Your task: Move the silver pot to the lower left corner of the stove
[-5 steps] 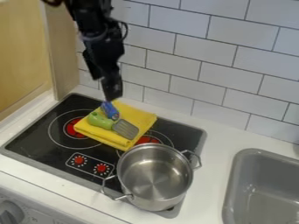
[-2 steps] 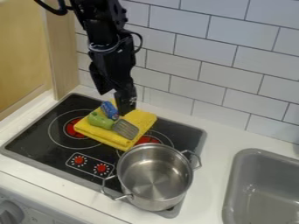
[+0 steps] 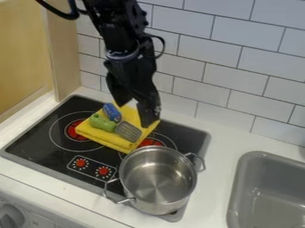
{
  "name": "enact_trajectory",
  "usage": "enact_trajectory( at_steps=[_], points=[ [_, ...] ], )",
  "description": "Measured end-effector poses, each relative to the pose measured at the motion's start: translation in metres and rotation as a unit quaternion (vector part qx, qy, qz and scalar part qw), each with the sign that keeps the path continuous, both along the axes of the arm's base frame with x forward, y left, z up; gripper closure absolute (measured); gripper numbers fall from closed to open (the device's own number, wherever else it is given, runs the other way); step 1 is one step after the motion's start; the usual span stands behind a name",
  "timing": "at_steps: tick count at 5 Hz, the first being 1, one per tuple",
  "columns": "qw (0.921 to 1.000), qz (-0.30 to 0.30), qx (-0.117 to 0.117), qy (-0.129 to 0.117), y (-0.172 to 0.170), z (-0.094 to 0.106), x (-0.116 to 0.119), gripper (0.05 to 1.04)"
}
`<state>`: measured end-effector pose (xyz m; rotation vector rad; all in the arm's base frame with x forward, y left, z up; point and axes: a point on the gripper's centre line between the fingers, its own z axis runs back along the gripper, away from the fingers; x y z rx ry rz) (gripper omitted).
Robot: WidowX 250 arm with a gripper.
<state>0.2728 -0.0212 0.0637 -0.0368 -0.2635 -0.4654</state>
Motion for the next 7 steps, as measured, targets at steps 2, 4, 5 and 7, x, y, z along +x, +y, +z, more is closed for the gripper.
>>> enact_trajectory(
  at_steps=[2,4,5,7],
  points=[
    [0.9994,-0.014,-0.02,0.022,-0.014,-0.017,-0.02,0.084],
    [0.9976,-0.032,-0.023,0.056,-0.015,-0.039,-0.035,0.084],
    [0.9968,-0.035,-0.041,0.059,-0.021,-0.045,-0.037,0.143],
    [0.9942,-0.033,-0.059,0.084,-0.027,-0.06,-0.042,0.751]
  ],
)
